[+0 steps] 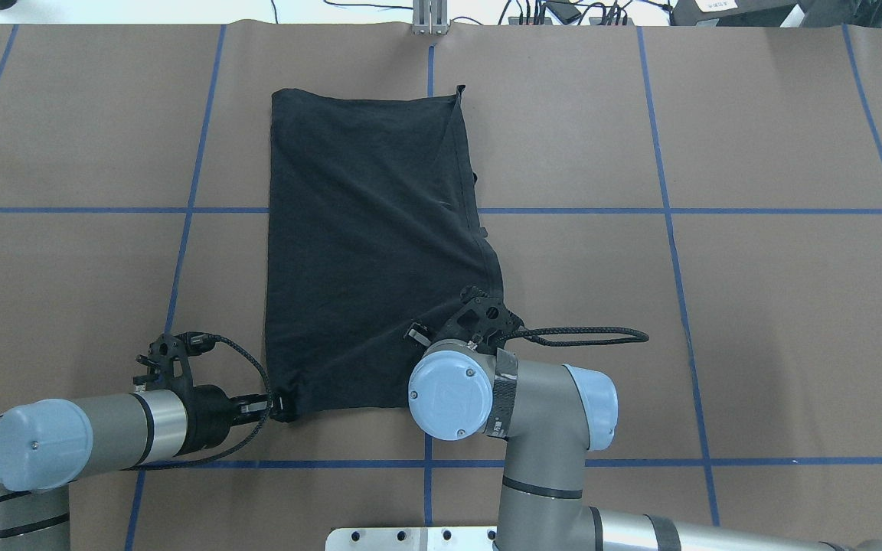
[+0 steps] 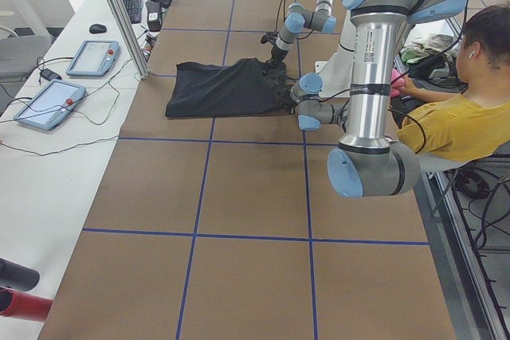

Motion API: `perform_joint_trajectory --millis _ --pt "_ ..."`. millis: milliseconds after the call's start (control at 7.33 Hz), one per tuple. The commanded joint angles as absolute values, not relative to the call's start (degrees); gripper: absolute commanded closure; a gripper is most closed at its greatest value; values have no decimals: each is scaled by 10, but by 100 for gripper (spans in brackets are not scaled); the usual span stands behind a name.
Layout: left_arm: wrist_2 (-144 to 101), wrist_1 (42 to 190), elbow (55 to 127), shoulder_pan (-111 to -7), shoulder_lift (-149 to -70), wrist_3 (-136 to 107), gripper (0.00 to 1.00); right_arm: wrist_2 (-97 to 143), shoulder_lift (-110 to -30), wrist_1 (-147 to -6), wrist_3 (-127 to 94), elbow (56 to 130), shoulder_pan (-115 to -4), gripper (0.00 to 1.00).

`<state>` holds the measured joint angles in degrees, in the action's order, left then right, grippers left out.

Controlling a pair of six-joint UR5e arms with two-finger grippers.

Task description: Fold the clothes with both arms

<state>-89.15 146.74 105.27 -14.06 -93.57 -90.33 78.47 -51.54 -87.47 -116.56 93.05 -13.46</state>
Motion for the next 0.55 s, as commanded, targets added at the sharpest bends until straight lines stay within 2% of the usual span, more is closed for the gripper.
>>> perform_joint_trajectory --millis 0,136,273,409 --pt "-891 1468 1053 -141 -935 -904 100 782 -514 -875 -1168 927 -134 35" --pt "-891 1468 1053 -141 -935 -904 100 782 -513 -875 -1170 927 -134 73" --pt "-891 1468 1053 -141 -935 -904 100 782 -513 -875 -1169 928 -134 97" --pt "-888 1468 1053 -141 -935 -904 100 781 -513 -875 -1169 928 -134 100"
